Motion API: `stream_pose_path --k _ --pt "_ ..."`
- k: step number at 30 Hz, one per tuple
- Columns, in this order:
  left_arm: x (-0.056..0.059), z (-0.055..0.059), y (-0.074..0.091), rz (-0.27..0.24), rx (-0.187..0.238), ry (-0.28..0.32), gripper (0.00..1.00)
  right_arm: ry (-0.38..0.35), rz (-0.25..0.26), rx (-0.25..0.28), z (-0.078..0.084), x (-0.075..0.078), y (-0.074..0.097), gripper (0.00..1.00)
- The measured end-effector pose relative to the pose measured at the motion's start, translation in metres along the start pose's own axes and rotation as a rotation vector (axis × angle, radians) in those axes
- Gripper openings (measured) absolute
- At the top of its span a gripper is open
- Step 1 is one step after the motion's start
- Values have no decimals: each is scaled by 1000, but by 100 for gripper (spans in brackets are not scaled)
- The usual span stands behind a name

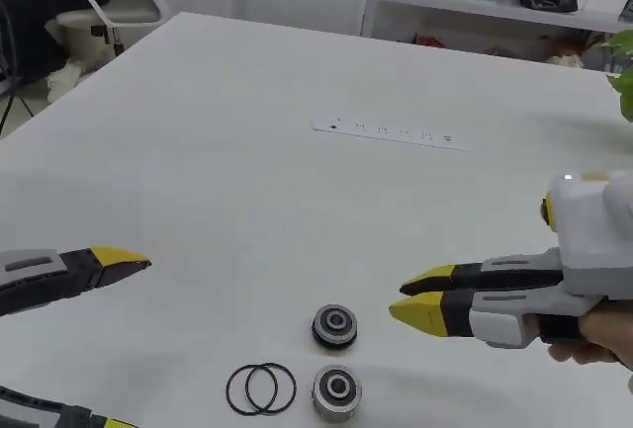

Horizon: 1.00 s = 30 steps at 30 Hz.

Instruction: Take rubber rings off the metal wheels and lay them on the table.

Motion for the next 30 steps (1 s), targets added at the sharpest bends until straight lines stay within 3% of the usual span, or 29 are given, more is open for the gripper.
stream_pose_path --k 7,10,21,30 --pt "-7 -14 0 -3 20 -5 97 5 10 12 1 2 3 19" --pt "-7 -24 0 24 37 18 97 4 12 16 3 5 3 20" --pt "-16 -59 -11 39 96 -28 95 -1 1 7 12 12 -2 21" --pt "-17 -79 -27 79 101 -80 92 -10 -7 4 18 15 -5 21"
Point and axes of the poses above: the centre of the closed fingertips' face, and the gripper's own axes: y roughly backward along the fingers, x roughly to its right, z roughly out of its underside, the point moved 3 cm from there along y, roughly backward along the fingers, and after that the axes turned 6 degrees about z, right-handed, at the moved point
